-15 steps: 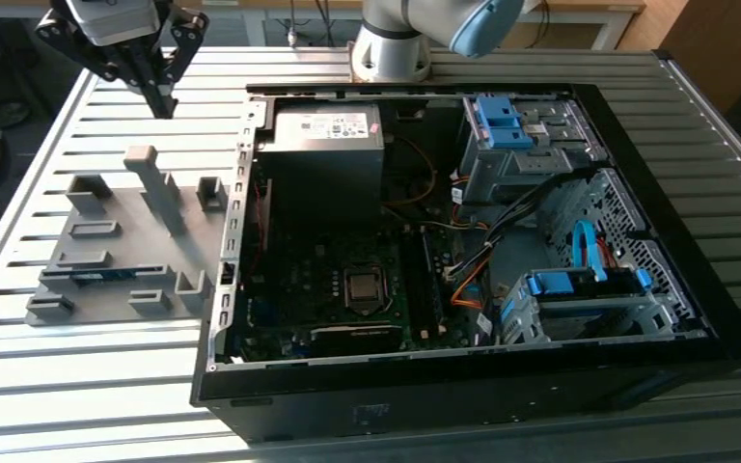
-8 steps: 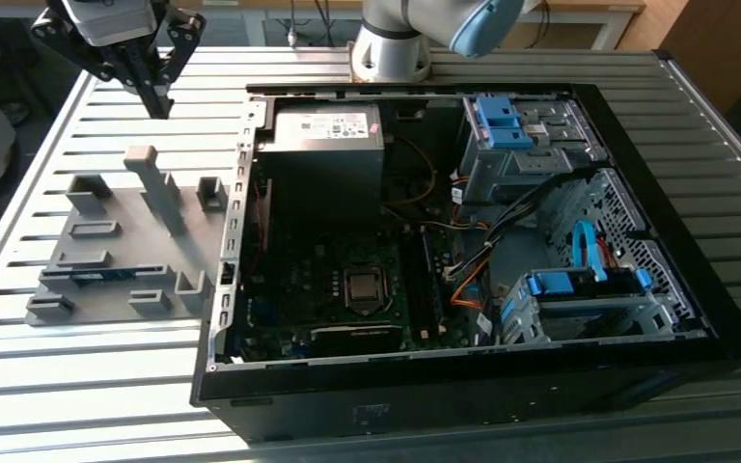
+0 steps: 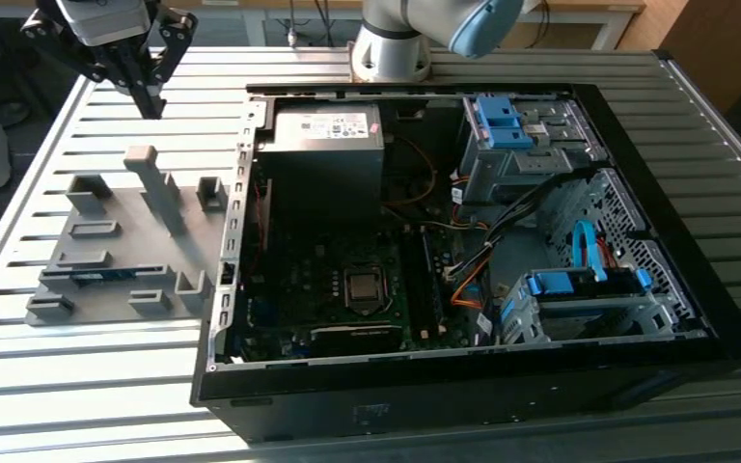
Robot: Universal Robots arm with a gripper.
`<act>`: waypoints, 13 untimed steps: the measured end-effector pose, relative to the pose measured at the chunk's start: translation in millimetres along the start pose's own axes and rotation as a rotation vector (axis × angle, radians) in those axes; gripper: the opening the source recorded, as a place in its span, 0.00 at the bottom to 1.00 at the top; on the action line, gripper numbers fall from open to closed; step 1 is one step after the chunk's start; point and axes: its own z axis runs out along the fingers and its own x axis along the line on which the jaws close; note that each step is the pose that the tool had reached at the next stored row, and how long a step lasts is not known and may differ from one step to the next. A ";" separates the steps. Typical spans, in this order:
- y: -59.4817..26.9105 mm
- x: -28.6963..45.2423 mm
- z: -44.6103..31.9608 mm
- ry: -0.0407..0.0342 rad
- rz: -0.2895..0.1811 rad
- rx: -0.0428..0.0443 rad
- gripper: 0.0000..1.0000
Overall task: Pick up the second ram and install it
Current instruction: 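Reach for the second ram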
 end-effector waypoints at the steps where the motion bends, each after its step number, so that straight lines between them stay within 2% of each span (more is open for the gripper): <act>1: 0.0 0.8 0.1 0.0001 -0.004 -0.0001 0.10; 6: -0.1 3.9 0.0 0.0002 -0.005 -0.0001 0.10; 13: -0.4 12.0 -0.1 0.0002 -0.005 -0.0001 0.10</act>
